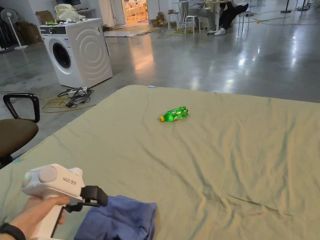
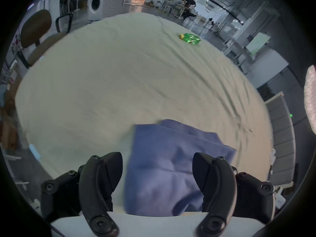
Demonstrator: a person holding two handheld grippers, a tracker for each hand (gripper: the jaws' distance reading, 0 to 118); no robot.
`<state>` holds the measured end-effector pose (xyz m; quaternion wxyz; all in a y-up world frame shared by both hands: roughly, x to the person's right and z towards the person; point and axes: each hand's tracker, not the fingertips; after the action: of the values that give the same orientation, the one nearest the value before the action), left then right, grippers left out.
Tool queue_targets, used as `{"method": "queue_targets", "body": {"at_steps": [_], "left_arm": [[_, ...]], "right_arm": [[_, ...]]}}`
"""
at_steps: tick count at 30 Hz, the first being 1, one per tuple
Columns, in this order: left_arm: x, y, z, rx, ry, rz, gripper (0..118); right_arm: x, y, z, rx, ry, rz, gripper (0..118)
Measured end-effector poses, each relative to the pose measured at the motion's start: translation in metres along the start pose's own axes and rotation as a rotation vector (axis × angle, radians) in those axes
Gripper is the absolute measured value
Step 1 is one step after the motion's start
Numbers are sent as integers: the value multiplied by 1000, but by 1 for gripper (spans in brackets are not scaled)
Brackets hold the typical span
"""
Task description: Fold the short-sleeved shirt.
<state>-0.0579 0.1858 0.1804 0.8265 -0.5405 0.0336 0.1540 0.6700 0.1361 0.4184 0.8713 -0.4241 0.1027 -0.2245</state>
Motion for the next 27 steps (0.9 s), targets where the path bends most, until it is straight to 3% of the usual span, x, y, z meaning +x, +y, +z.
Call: {"method": "queue_targets", "body": {"at_steps": [4, 8, 14, 19, 22, 27], "left_arm": [[19, 11, 47, 172, 79, -148, 85], [89, -12, 139, 420, -166, -234, 85], [201, -112, 200, 775, -270, -552, 83], [280, -175, 200, 849, -262, -462, 82], [300, -191, 183, 883, -286, -483, 71], [336, -214, 189, 958, -302, -473, 69]], "right_arm": [[-3, 2, 14, 36, -23, 26, 0], [-5, 14, 31, 129, -40, 48, 0], [-19, 33, 72, 323, -90, 152, 0], [-29, 51, 99, 482, -86, 134, 0], [-35, 62, 117, 569, -82, 166, 0], [-52, 70, 148, 699, -147, 222, 0]]}}
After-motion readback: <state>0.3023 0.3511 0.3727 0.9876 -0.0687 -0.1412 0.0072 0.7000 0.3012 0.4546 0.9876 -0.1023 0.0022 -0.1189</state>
